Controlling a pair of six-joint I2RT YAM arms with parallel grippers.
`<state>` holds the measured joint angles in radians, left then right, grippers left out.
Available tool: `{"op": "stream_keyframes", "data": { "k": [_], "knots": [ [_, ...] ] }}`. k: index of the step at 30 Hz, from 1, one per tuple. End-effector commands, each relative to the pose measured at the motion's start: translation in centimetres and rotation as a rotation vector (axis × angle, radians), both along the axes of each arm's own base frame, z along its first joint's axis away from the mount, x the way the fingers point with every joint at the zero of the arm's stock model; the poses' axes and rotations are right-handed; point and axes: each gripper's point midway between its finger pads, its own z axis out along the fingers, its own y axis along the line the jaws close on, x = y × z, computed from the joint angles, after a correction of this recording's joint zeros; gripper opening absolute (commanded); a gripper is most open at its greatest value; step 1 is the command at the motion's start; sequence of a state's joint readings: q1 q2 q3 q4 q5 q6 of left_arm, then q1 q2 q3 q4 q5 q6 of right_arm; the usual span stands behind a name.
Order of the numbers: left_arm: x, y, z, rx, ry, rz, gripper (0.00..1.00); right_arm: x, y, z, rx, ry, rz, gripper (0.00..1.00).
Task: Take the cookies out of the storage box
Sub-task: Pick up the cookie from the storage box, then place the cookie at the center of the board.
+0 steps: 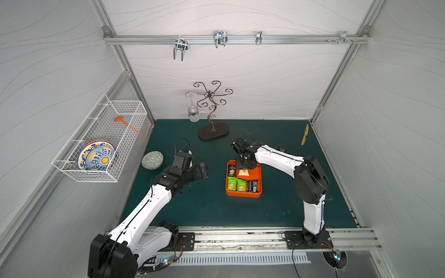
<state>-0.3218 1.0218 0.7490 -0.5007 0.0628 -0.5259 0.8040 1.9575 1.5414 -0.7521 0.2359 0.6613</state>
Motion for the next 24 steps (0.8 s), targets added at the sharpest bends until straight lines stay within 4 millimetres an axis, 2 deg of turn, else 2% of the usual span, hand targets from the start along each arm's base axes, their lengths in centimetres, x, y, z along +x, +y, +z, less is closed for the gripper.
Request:
{"op": "stream_keyframes", "data": {
  "k": [1, 7, 11, 17, 24],
  "knots": [
    [0.4, -0.1, 0.6, -0.001, -0.031, -0.008, 0.99, -0.5, -0.8, 1.9, -0.006, -0.017, 0.005, 0.42],
    [0.5, -0.2, 0.6, -0.005, -0.029, -0.01, 0.99, -0.8, -1.7, 3.5, 0.013, -0.032, 0.006, 0.42],
    [0.8, -0.5, 0.6, -0.02, -0.026, -0.008, 0.99, -0.7, -3.5, 4.3, 0.023, -0.04, -0.015, 0.42],
    [1.3, -1.2, 0.6, -0.053, -0.013, -0.012, 0.99, -0.3, -7.9, 4.7, 0.003, -0.037, -0.06, 0.42],
    [1.6, -2.0, -0.6, -0.086, 0.04, -0.019, 0.99, 0.7, -14.7, 3.7, 0.002, -0.011, -0.176, 0.42]
  ]
}}
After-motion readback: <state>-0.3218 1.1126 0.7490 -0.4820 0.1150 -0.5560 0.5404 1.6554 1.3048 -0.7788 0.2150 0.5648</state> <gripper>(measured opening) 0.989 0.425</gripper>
